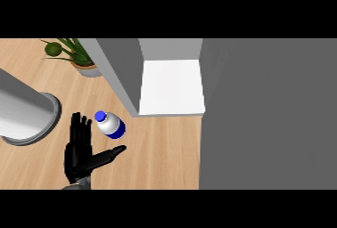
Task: Pick up the bottled water, place it into the cabinet and close the cabinet
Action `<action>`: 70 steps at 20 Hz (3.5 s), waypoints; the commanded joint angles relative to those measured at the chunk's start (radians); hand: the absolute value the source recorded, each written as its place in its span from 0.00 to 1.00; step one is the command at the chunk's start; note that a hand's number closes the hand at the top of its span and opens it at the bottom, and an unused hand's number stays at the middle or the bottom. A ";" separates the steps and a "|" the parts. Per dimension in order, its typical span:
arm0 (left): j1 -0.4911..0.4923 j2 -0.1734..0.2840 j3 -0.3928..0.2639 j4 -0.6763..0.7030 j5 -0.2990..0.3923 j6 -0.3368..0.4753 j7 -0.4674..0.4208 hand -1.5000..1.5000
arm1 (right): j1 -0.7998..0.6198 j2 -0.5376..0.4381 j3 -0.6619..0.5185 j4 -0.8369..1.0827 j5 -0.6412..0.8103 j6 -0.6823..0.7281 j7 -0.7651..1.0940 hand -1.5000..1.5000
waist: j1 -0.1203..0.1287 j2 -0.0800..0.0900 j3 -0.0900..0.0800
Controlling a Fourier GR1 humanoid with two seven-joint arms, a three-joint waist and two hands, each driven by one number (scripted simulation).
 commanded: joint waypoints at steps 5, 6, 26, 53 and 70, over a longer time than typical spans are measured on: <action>-0.122 0.005 0.085 0.281 0.021 -0.039 -0.157 0.00 | 0.105 -0.006 -0.057 -0.167 -0.074 0.038 -0.012 0.00 | -0.005 0.000 0.000; -0.159 0.027 0.112 0.331 0.027 -0.048 -0.178 0.00 | 0.102 0.004 -0.054 -0.159 -0.064 0.034 -0.026 0.00 | -0.007 0.001 0.000; -0.376 -0.006 0.195 0.682 0.133 -0.323 -0.416 1.00 | 0.073 -0.010 -0.124 -0.126 -0.116 0.054 -0.015 0.00 | 0.005 0.002 0.000; -0.253 -0.007 -0.038 0.248 0.035 -0.360 -0.257 1.00 | 0.050 0.003 -0.125 -0.114 -0.079 0.019 -0.017 0.00 | 0.045 -0.011 0.004; -0.297 -0.007 -0.575 -0.366 0.106 0.237 0.165 1.00 | 0.009 -0.015 -0.136 -0.120 -0.141 0.031 0.031 0.00 | 0.013 -0.002 0.002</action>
